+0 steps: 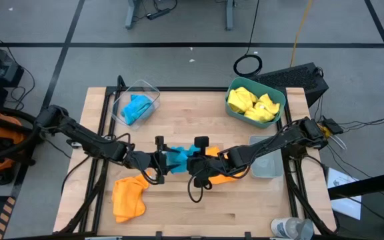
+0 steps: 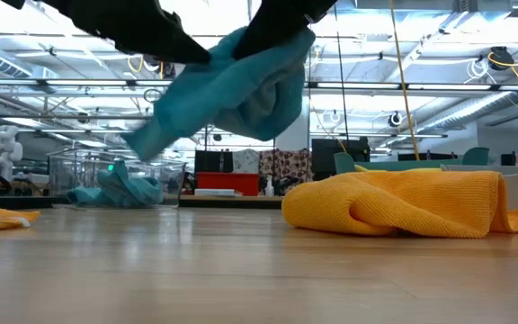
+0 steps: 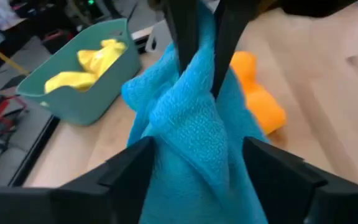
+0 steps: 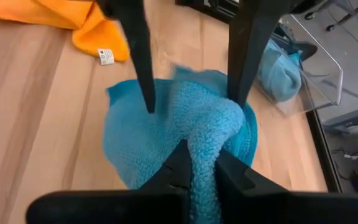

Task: Sort microfiber towel by color & place in baskets
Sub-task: Put the blue towel into the transparent bin

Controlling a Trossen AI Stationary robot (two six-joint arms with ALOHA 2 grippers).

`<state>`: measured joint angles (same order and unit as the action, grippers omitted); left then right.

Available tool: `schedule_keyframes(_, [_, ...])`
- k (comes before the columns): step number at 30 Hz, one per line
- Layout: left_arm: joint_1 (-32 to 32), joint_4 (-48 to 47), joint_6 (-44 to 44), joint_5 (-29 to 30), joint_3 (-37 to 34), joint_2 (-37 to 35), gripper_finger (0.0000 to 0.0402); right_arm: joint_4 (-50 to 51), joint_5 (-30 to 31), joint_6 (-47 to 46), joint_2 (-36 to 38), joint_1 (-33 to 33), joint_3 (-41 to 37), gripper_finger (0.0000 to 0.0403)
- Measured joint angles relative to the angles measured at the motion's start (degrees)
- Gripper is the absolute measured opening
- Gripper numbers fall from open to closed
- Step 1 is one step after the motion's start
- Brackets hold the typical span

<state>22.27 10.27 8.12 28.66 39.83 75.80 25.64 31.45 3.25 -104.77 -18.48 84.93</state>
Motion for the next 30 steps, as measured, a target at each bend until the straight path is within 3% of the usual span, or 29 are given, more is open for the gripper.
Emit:
schedule_keyframes(7, [0.0,3.2,4.2,2.2,0.0,2.8,0.0278,-1.4,-0.3,1.1,0.0,0.0,0.0,0.0022])
schedule_keyframes(14, [-0.2,7.4,9.6,2.1,0.0,6.3,0.0258,-2.2,-5.6,3.4,0.0,0.0,0.0,0.0022])
schedule_keyframes(18, [-0.2,7.5,11.9,-0.8,0.0,7.7,0.0240,-2.4,-6.2,3.4,0.0,0.0,0.0,0.0022])
schedule_keyframes(22, [-0.4,7.2,12.4,-3.7,0.0,8.1,0.0186,-2.7,-6.5,3.2,0.0,0.0,0.0,0.0022])
schedule_keyframes(28, [-0.6,6.7,13.9,-3.8,0.0,7.9,0.0036,-1.9,-6.5,-0.8,0.0,0.0,0.0,0.0031])
schedule_keyframes(30, [-0.6,5.9,14.3,-3.6,0.0,7.5,0.0019,-1.1,-6.1,-1.9,0.0,0.0,0.0,0.0048])
